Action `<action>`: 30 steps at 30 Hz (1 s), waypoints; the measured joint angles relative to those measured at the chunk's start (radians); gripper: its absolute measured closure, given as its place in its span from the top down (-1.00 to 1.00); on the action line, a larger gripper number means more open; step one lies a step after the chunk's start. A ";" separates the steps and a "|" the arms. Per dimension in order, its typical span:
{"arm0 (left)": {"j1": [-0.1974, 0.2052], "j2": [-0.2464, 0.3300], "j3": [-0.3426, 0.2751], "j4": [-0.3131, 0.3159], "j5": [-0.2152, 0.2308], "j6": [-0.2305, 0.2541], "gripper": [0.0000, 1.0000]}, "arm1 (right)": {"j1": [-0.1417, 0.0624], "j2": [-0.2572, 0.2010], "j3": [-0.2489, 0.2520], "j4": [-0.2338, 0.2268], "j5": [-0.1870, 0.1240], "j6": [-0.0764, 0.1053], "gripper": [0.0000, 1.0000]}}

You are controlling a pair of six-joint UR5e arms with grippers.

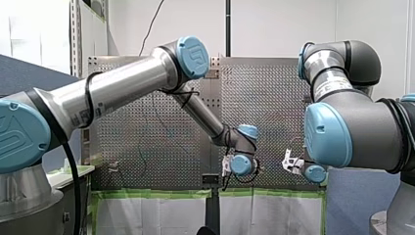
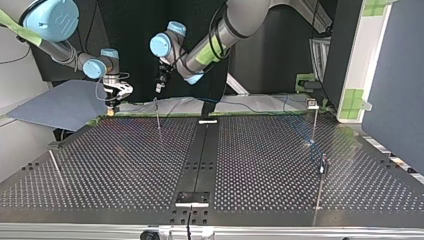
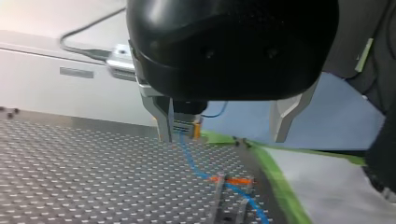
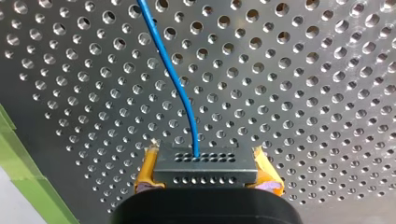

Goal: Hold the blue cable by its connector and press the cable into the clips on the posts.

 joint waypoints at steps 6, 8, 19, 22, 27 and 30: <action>0.009 0.052 -0.052 0.051 -0.007 -0.023 1.00 | 0.000 0.000 0.000 -0.001 0.000 0.003 -1.00; 0.013 0.068 -0.068 0.068 -0.007 -0.038 1.00 | 0.000 0.000 0.000 -0.001 0.000 0.004 -1.00; 0.020 0.161 -0.161 0.116 -0.014 -0.077 1.00 | -0.003 0.001 0.000 -0.005 -0.006 0.038 -1.00; 0.020 0.190 -0.189 0.106 -0.025 -0.087 1.00 | -0.002 0.001 0.000 -0.005 -0.006 0.052 -1.00; 0.020 0.237 -0.237 0.072 -0.048 -0.092 1.00 | 0.000 0.001 0.000 -0.005 -0.009 0.070 -1.00; 0.017 0.264 -0.264 0.046 -0.072 -0.086 1.00 | 0.001 0.001 0.000 -0.005 -0.012 0.078 -1.00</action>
